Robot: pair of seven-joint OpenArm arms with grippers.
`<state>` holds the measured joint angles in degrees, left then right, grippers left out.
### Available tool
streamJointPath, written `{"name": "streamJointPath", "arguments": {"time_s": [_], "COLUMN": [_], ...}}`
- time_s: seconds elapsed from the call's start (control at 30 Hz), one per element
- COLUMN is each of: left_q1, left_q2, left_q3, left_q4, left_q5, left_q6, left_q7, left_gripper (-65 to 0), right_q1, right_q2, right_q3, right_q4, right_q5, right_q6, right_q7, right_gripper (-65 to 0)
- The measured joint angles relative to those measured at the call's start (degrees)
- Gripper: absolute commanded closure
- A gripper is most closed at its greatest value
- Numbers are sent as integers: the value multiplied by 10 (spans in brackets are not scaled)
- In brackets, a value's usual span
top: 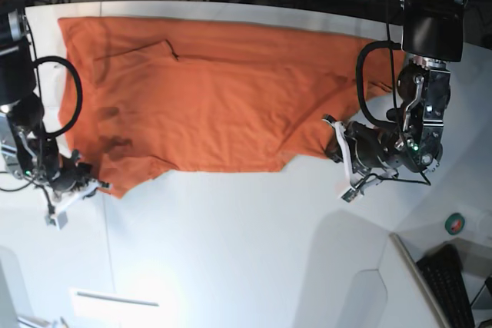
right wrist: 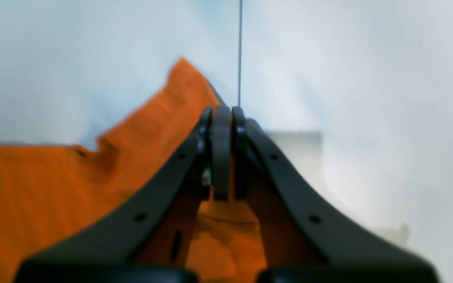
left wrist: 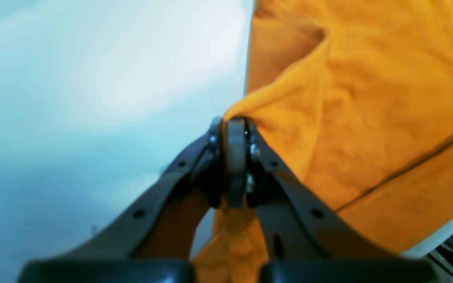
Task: Layout the t-shirt on the table in an organized manner, then fold the t-shirt properly
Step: 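Hold the hem with both grippers and adjust the grasp on the fabric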
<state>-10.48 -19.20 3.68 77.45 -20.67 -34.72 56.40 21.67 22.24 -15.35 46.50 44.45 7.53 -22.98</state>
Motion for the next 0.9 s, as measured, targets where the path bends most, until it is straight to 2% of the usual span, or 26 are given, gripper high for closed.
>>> {"name": "streamJointPath", "arguments": {"time_s": [0.2, 0.4, 0.63, 0.77, 0.9], "left_q1": [-23, -56, -91, -100, -108], "left_q2": [-9, -11, -10, -12, -13], "left_q3": [5, 10, 51, 53, 54], "left_q4": [-3, -3, -47, -73, -94], "left_q5": [6, 87, 99, 103, 111], "left_q6": [0, 2, 2, 2, 2], "left_q7": [-4, -3, -5, -52, -59], "left_gripper": [0, 0, 0, 0, 0], "right_q1": [-12, -12, -10, -11, -11], "right_q2": [8, 7, 5, 5, 5], "right_q3": [11, 12, 12, 12, 13], "right_q4": [16, 18, 18, 18, 18], "right_q5": [1, 1, 2, 2, 1], "right_q6": [-2, -2, -2, -2, -2], "right_q7": [-6, -4, 24, 26, 26], "right_gripper": [0, 0, 0, 0, 0]}}
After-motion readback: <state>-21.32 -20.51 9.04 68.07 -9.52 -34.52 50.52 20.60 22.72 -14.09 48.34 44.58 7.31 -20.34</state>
